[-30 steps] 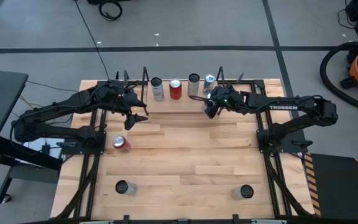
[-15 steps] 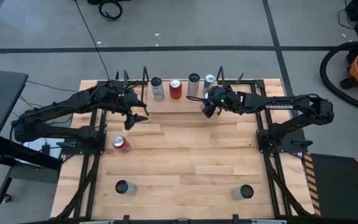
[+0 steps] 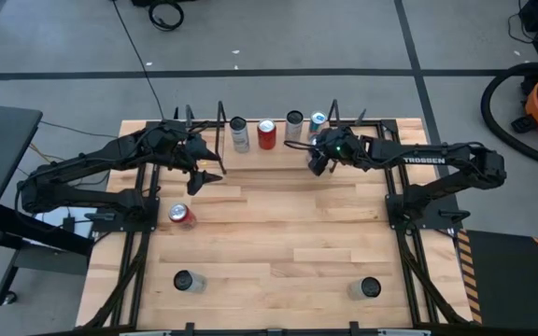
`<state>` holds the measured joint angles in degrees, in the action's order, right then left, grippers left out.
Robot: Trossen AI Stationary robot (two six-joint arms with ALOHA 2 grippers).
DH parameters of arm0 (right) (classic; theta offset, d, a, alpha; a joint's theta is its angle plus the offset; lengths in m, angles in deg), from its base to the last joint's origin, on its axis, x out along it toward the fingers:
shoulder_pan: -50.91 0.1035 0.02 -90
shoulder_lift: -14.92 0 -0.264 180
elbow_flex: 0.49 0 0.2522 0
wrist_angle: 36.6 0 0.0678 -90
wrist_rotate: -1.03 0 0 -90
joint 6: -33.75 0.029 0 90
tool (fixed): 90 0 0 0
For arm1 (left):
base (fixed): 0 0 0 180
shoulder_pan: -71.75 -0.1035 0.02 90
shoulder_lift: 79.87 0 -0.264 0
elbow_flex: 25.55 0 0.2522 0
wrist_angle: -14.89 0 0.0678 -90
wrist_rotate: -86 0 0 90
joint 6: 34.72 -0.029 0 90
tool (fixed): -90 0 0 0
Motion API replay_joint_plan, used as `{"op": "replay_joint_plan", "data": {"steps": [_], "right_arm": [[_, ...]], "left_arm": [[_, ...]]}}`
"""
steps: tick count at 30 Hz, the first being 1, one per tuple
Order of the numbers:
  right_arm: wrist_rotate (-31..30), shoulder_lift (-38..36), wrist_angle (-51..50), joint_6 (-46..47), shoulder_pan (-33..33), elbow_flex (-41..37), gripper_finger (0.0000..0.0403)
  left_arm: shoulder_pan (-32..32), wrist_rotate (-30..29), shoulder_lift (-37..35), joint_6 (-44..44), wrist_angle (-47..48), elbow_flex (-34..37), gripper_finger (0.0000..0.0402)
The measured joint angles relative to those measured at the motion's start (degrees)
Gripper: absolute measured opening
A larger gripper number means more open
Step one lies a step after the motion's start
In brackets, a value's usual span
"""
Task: Place canned beverage on shelf
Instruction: Put the blue soda can aligned with the other blue soda can on the shelf
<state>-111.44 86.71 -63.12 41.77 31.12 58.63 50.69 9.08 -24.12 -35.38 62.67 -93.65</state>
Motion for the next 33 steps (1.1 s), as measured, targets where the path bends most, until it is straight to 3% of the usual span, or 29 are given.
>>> {"op": "replay_joint_plan", "data": {"steps": [12,21,33], "right_arm": [[0.05,-0.09,0.28,-0.28,-0.23,0.07,0.0269],[0.07,-0.24,-0.63,1.58,-1.8,0.37,0.0298],[2.65,-0.24,2.78,-3.17,-2.08,0.33,0.03]], "left_arm": [[-0.01,0.0,0.0,0.02,0.0,0.0,0.0318],[-0.01,0.0,0.0,0.02,0.02,0.0,0.0318],[-0.01,0.0,0.0,0.02,0.04,0.0,0.0318]]}}
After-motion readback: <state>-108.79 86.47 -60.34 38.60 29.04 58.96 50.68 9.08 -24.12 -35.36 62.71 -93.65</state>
